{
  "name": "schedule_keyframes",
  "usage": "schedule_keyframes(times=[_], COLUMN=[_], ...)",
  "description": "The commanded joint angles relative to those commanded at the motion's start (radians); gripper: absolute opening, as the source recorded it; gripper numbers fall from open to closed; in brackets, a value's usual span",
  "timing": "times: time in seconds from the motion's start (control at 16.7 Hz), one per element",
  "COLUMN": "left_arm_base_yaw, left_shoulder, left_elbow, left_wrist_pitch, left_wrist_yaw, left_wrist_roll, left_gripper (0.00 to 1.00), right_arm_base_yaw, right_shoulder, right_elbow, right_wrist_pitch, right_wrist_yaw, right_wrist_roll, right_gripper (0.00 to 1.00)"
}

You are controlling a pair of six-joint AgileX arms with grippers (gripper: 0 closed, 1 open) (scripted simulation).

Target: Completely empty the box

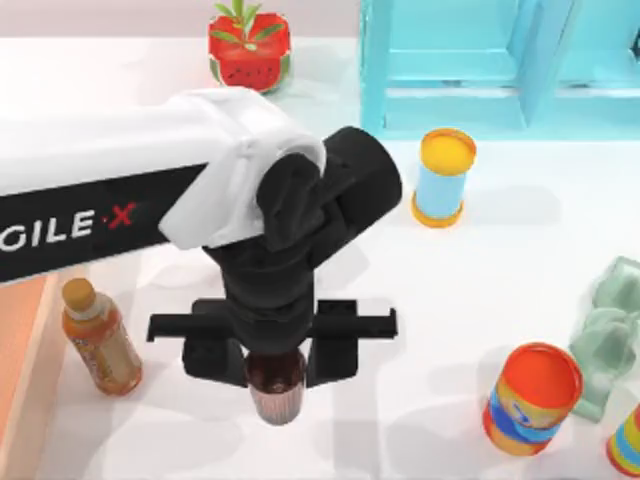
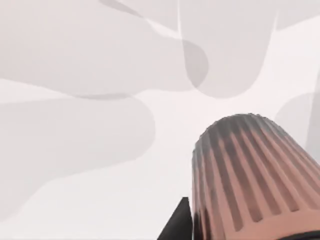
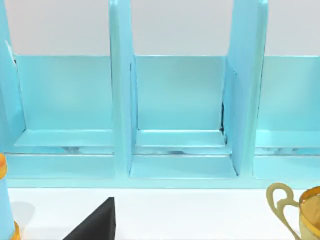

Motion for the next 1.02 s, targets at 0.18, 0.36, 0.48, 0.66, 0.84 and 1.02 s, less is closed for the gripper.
schedule_keyframes(times=[0.18, 0.36, 0.48, 0.66, 0.84, 1.02], left_arm_base_yaw=[0.004, 0.003, 0.003, 0.002, 0.001, 0.001], left_shoulder=[0.003, 0.011, 0.022, 0.038, 0.052, 0.053], left_elbow=[0.001, -0.020, -0.048, -0.084, -0.120, -0.122], left_wrist_pitch=[-0.003, 0.030, 0.067, 0.118, 0.172, 0.175], left_wrist_yaw=[0.002, -0.001, -0.001, 0.004, 0.000, 0.000], left_wrist_roll=[0.003, 0.003, 0.004, 0.003, 0.002, 0.002], left_gripper=[0.00, 0.00, 0.00, 0.00, 0.00, 0.00], right_arm_base_yaw=[0.000, 0.000, 0.000, 0.000, 0.000, 0.000], right_shoulder=[0.000, 0.000, 0.000, 0.000, 0.000, 0.000], right_elbow=[0.000, 0.000, 0.000, 0.000, 0.000, 0.000], right_wrist_pitch=[0.000, 0.000, 0.000, 0.000, 0.000, 0.000], right_wrist_yaw=[0.000, 0.000, 0.000, 0.000, 0.000, 0.000], right_wrist_roll=[0.000, 0.000, 0.000, 0.000, 0.000, 0.000], right_gripper=[1.00, 1.00, 1.00, 1.00, 1.00, 1.00])
